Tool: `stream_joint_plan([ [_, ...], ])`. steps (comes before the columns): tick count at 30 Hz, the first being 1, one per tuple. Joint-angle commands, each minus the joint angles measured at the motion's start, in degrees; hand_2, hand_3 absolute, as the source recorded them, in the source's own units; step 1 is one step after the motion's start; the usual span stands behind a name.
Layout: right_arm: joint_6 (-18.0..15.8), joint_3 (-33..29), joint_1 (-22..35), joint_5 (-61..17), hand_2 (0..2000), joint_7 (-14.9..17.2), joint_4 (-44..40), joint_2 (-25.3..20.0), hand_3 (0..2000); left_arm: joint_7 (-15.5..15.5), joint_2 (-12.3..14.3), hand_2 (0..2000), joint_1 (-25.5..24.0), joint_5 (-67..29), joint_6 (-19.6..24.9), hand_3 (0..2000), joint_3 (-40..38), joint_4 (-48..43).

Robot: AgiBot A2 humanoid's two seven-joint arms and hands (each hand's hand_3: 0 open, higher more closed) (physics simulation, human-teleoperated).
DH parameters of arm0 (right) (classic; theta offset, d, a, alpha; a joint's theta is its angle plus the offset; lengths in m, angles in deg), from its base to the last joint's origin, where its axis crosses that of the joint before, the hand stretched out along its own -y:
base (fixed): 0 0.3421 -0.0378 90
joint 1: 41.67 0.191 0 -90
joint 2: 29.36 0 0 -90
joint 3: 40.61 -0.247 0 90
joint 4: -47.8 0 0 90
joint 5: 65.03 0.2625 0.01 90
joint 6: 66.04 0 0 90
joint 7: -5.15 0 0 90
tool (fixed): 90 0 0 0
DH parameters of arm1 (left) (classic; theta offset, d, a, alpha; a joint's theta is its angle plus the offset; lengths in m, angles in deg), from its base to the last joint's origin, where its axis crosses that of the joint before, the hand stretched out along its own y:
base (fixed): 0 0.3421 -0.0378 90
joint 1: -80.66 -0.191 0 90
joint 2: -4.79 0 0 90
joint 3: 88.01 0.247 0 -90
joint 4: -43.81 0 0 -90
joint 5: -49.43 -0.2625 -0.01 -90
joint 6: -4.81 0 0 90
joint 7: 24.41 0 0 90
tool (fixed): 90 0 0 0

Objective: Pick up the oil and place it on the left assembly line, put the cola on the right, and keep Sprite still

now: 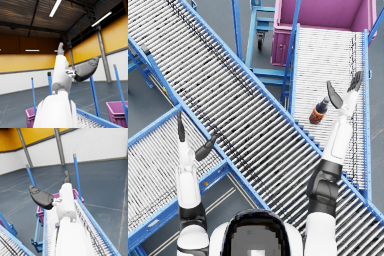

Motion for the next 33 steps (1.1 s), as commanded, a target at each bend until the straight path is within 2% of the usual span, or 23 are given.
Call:
stream_joint_plan([
  [1, 0.0, 4.7, -5.7, 0.0, 0, 0.0, 17.3, -0.6, 0, 0.0, 0.0, 0, 0.9, 0.0, 0.0, 0, 0.5, -0.2],
  [3, 0.0, 6.0, -11.5, 0.0, 0, 0.0, 28.8, -1.1, 0, 0.0, 0.1, 0, 0.1, 0.0, 0.0, 0, 0.4, -0.1],
  [6, 0.1, 7.4, -16.7, 0.0, 0, 0.0, 40.0, -1.7, 0, 0.0, 0.0, 0, 1.6, 0.0, 0.0, 0, 0.7, 0.0],
  [14, 0.1, 9.7, -27.3, -0.1, 0, 0.0, 53.8, -2.4, 0, 0.0, 0.2, 0, 4.3, 0.0, 0.0, 0, 0.7, 2.3],
  [16, 0.1, 10.2, -29.8, -0.1, 0, 0.0, 55.7, -2.5, 0, 0.0, 0.2, 0, 5.0, 0.0, 0.0, 0, 0.6, 2.9],
  [17, 0.1, 10.4, -30.7, -0.1, 0, 0.0, 56.9, -2.6, 0, 0.0, 0.3, 0, 3.4, 0.0, 0.0, 0, 0.8, 2.2],
  [18, 0.1, 10.7, -31.6, -0.1, 0, 0.0, 58.5, -2.6, 0, 0.0, 0.2, 0, 5.3, 0.0, 0.0, 0, 0.9, 3.1],
  [20, 0.1, 10.9, -32.9, -0.1, 0, 0.0, 59.7, -2.7, 0, 0.0, 0.3, 0, 4.1, 0.0, 0.0, 0, 0.8, 2.9],
  [22, 0.1, 11.0, -33.8, -0.1, 0, 0.0, 59.9, -2.8, 0, 0.0, 0.3, 0, 5.8, 0.0, 0.0, 0, 0.7, 3.7],
  [27, -0.1, 11.5, -34.4, 0.9, 0, 0.2, 59.0, -2.6, 0, -0.2, 0.2, 0, 3.9, 1.0, -0.2, 0, 1.3, 3.6],
  [33, -1.3, 14.5, -37.6, 7.1, 0, 1.4, 59.7, -0.1, 0, -1.4, -1.8, 0, 0.4, 7.8, -1.4, 0, 4.5, 3.9],
])
